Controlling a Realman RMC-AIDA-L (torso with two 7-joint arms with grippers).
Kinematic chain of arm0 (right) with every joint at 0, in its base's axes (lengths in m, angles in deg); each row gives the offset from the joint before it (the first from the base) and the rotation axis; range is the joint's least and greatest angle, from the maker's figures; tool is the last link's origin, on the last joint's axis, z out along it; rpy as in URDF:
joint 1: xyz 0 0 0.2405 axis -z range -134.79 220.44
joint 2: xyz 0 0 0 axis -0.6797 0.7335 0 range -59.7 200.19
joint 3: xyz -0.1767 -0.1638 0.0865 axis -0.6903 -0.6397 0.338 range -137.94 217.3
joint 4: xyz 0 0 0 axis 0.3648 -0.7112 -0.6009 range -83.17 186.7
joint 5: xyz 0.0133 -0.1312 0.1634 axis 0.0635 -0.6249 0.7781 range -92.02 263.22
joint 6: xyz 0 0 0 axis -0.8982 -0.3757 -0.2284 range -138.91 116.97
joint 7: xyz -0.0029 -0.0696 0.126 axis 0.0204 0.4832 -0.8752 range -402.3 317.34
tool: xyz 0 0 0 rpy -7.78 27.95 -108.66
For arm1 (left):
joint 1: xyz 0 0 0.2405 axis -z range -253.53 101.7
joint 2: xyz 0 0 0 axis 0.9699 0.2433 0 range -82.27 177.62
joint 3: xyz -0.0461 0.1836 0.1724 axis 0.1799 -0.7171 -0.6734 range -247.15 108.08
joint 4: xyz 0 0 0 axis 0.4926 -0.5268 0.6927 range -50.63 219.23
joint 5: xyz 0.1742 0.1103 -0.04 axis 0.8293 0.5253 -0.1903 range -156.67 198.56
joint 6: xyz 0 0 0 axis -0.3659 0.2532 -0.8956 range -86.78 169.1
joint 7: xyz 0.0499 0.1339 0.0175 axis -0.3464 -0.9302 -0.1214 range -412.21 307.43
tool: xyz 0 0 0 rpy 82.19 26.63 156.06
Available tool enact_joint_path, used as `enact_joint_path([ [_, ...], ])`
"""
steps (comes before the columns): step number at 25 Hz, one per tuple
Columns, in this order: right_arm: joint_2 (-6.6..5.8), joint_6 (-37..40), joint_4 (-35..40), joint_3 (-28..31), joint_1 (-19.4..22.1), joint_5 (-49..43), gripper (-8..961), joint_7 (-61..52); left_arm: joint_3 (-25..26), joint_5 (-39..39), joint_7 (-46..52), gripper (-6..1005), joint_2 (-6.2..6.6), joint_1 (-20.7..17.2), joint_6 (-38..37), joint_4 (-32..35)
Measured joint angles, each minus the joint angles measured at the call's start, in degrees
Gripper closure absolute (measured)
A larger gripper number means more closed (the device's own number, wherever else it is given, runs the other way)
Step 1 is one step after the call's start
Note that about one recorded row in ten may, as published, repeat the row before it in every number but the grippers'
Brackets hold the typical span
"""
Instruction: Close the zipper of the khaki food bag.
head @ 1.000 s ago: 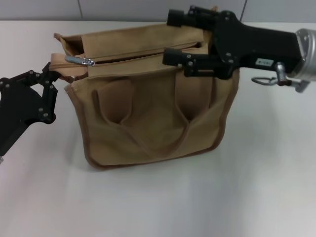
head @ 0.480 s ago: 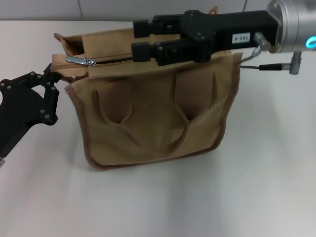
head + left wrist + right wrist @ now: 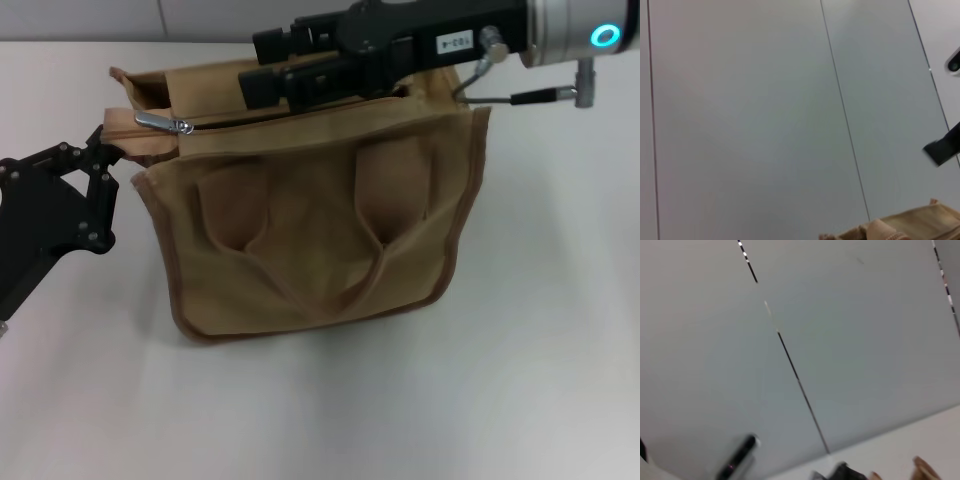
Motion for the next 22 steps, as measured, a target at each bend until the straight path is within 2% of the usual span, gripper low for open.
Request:
enact_joint_path([
  [2, 0.07, -1.5, 0.8, -1.1, -0.4, -1.3, 139, 1.6, 0.0, 0.0, 0.0, 953, 0.0, 0.0, -0.8, -0.1],
  [7, 1.2, -4.9, 3.8, -6.4, 0.2, -3.3, 139, 11.4, 0.0, 0.0, 0.0, 951, 0.0, 0.0, -1.7, -0.2],
  [14, 1.69, -9.4, 5.5, -12.7, 3.6, 3.2, 140, 24.0, -0.3, 0.0, 0.0, 947, 0.0, 0.0, -2.4, -0.4],
  [22, 1.53, -9.8, 7.9, -13.3, 3.9, 4.4, 139, 23.2, -0.3, 0.0, 0.0, 943, 0.0, -0.1, -2.6, -0.5],
])
